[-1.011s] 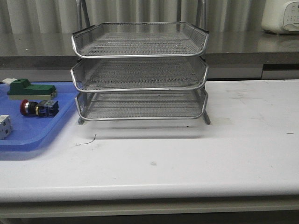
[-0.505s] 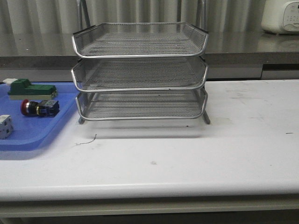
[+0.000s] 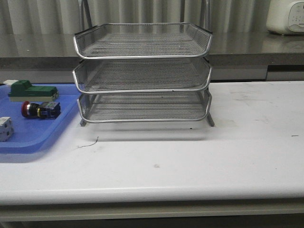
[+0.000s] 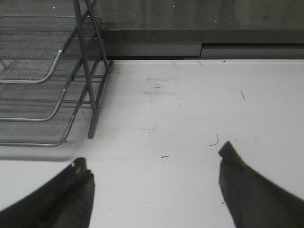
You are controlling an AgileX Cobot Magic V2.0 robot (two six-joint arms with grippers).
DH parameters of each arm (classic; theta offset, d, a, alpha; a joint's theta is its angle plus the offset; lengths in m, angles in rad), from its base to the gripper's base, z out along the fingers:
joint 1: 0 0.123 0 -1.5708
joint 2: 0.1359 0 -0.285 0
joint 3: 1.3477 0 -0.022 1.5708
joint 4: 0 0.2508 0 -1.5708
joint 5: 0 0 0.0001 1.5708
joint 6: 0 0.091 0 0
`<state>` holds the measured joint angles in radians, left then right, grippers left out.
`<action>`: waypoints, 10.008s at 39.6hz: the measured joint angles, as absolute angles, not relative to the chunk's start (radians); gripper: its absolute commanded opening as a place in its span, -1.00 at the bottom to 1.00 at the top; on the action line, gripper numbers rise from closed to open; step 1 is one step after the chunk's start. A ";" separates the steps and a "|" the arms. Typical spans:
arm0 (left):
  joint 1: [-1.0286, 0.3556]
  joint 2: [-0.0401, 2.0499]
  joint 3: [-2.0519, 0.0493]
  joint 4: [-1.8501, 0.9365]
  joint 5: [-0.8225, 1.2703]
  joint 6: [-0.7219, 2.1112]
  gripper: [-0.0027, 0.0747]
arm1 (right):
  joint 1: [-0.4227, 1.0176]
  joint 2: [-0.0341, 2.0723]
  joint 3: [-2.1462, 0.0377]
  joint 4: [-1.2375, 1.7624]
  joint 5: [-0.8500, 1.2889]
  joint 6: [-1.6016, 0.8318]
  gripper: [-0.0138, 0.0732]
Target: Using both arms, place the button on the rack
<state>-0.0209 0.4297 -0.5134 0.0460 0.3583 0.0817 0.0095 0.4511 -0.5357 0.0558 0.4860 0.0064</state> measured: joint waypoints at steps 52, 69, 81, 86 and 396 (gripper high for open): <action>-0.021 0.430 -0.516 0.042 0.359 0.082 0.50 | 0.128 1.724 -0.954 1.655 0.545 -1.070 0.36; -0.021 0.430 -0.516 0.042 0.359 0.082 0.50 | 0.128 1.825 -1.050 1.663 0.531 -1.070 0.29; -0.021 0.430 -0.516 0.042 0.359 0.082 0.50 | 0.128 1.859 -1.065 1.665 0.562 -1.070 -0.29; -0.021 0.430 -0.516 0.042 0.359 0.082 0.50 | 0.128 1.859 -1.065 1.665 0.577 -1.066 -0.38; 0.012 2.269 -1.896 -0.268 0.982 1.050 0.50 | -0.007 0.228 -0.365 0.348 0.381 -0.333 -0.82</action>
